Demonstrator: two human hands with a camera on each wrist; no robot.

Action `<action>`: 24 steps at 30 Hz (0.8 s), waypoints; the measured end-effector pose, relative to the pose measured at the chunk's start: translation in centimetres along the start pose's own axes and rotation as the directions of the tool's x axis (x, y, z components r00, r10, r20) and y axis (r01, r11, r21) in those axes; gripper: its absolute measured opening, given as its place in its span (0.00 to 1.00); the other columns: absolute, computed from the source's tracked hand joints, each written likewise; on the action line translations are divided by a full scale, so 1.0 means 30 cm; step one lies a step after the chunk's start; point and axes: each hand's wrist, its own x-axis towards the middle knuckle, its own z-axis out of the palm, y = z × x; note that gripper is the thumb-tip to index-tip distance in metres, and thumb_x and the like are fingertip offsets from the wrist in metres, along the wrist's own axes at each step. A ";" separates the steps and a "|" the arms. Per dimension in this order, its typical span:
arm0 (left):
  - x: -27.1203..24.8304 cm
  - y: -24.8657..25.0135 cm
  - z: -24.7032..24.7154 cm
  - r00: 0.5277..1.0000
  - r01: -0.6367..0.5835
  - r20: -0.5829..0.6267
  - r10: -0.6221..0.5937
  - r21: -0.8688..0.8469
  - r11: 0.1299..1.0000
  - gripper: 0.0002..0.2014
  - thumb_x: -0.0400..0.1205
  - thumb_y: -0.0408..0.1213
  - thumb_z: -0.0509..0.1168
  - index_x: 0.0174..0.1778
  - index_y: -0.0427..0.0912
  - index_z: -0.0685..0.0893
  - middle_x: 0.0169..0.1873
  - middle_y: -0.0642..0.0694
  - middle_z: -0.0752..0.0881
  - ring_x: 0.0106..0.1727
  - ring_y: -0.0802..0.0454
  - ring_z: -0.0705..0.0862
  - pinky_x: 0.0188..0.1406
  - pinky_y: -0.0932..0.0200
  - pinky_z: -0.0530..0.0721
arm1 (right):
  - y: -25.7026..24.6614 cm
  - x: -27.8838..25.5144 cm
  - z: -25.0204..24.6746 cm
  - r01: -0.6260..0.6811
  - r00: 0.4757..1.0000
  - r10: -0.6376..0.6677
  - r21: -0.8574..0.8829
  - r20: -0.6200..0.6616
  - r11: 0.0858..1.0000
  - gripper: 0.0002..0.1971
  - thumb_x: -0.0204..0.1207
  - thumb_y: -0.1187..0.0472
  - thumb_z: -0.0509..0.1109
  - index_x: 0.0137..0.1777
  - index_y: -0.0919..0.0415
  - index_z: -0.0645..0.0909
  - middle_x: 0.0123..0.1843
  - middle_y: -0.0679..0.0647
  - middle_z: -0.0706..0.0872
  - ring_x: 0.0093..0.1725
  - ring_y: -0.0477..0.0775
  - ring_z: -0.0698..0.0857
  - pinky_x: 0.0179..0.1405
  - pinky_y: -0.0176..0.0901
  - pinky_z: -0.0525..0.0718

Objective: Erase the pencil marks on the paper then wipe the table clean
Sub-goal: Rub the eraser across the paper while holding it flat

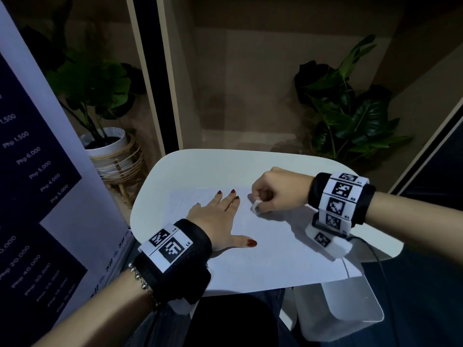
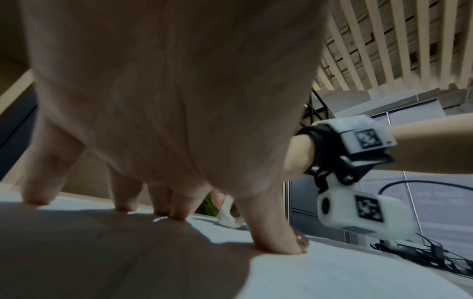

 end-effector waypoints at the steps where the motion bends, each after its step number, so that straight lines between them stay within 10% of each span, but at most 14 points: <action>1: 0.000 0.001 -0.002 1.000 0.001 0.000 -0.001 0.002 1.000 0.51 0.78 0.73 0.53 0.87 0.46 0.36 0.85 0.54 0.34 0.86 0.52 0.37 0.83 0.38 0.54 | 0.032 0.006 -0.014 -0.039 0.999 0.039 -0.018 -0.016 0.999 0.07 0.74 0.55 0.75 0.38 0.56 0.83 0.28 0.44 0.81 0.31 0.42 0.76 0.29 0.29 0.69; 19: -0.003 0.000 -0.004 1.000 -0.002 0.005 0.002 0.000 1.000 0.51 0.79 0.72 0.52 0.87 0.46 0.36 0.85 0.54 0.33 0.86 0.51 0.36 0.83 0.38 0.54 | 0.111 0.022 -0.021 -0.110 0.989 0.105 -0.042 -0.100 0.993 0.10 0.74 0.57 0.73 0.32 0.53 0.78 0.26 0.43 0.78 0.29 0.41 0.75 0.35 0.38 0.70; 24: -0.005 0.002 -0.004 1.000 0.002 0.007 -0.002 0.001 1.000 0.51 0.79 0.72 0.52 0.87 0.46 0.36 0.85 0.53 0.34 0.86 0.51 0.36 0.83 0.37 0.54 | 0.077 0.016 0.007 -0.036 0.998 0.037 0.025 -0.054 0.999 0.11 0.73 0.55 0.75 0.32 0.52 0.79 0.26 0.43 0.78 0.27 0.40 0.75 0.29 0.28 0.70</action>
